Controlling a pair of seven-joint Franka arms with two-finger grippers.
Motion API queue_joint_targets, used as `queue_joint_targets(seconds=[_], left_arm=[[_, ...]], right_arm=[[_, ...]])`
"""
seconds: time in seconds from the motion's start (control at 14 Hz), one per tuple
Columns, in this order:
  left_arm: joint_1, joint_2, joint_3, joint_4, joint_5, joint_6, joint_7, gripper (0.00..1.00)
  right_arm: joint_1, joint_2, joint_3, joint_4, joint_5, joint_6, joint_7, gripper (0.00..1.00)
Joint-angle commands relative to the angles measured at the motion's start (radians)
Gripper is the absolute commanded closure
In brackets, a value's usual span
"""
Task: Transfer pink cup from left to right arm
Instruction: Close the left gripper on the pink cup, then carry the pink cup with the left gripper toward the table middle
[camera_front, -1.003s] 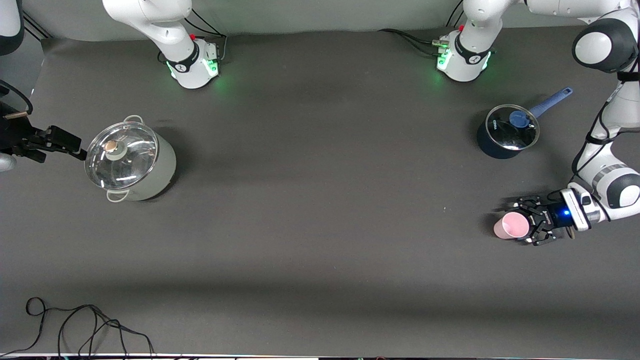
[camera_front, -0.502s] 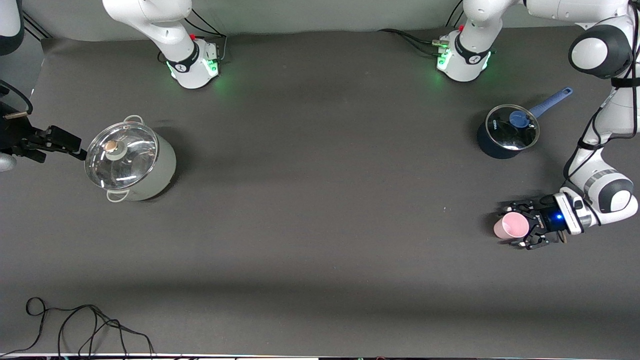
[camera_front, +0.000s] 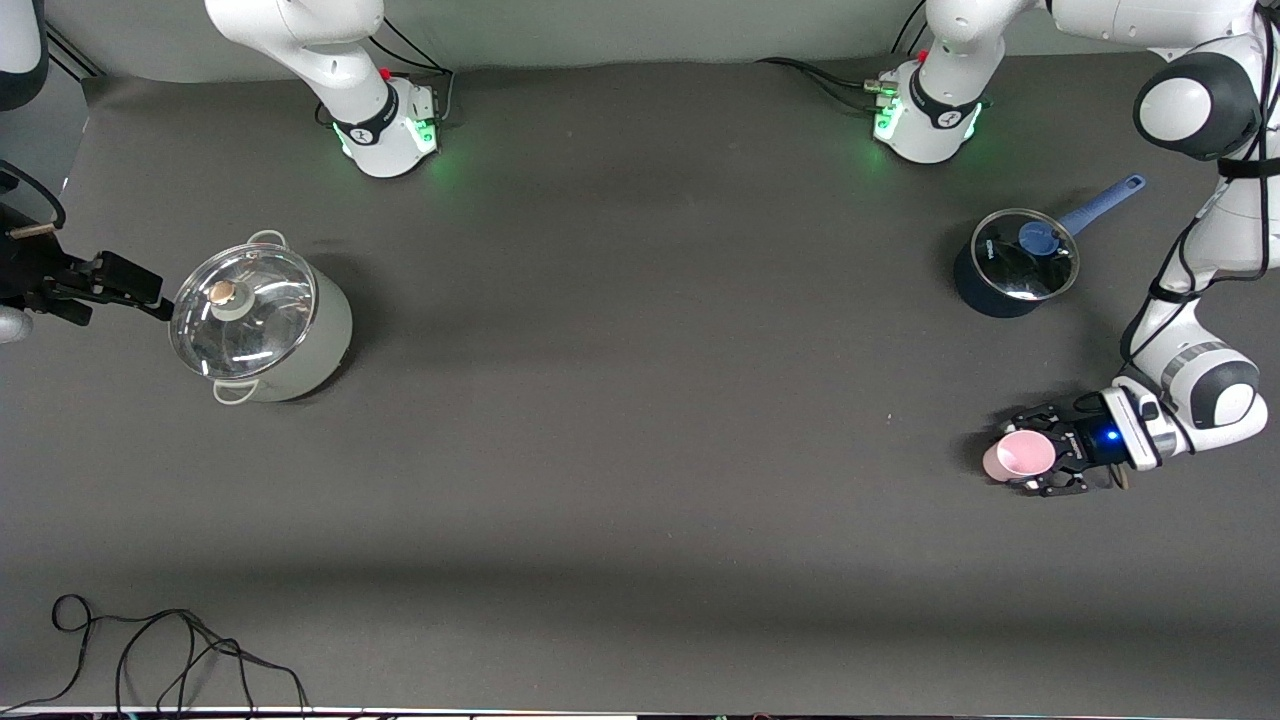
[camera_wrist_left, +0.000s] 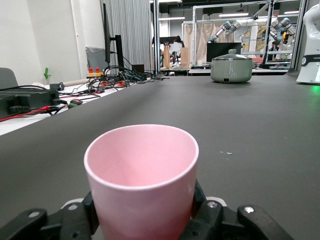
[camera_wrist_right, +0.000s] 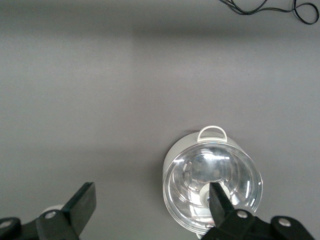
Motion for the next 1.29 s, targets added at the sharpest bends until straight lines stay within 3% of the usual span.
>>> queue_joint_targets(seconds=[0.0,0.21,0.43,0.57,0.79,1.0,1.22], left_arm=[[-0.022,-0.001,-0.043,0.022,-0.023,0.003,-0.042,1.0],[-0.052,0.0,-0.122,0.024,-0.03,0.058,-0.093,1.0],[-0.086,-0.003,-0.246,0.042,-0.043,0.156,-0.208,1.0],[-0.118,-0.003,-0.355,0.076,-0.043,0.292,-0.302,1.0],[-0.207,-0.004,-0.456,0.129,-0.043,0.544,-0.427,1.0],[-0.315,-0.012,-0.512,0.195,-0.041,0.757,-0.55,1.0],[-0.41,-0.027,-0.539,0.266,-0.038,0.878,-0.631,1.0]], right_arm=[[0.004,-0.019,-0.006,-0.013,-0.001,-0.002,-0.019,0.0],[0.004,-0.019,-0.006,-0.013,-0.001,-0.002,-0.019,0.0],[0.004,-0.019,-0.006,-0.013,-0.001,-0.002,-0.019,0.0],[0.004,-0.019,-0.006,-0.013,-0.001,-0.002,-0.019,0.0],[0.004,-0.019,-0.006,-0.011,-0.001,-0.002,-0.019,0.0],[0.005,-0.021,-0.006,-0.01,-0.001,-0.002,-0.019,0.0],[0.007,-0.025,-0.005,0.009,0.002,-0.035,0.102,0.0]])
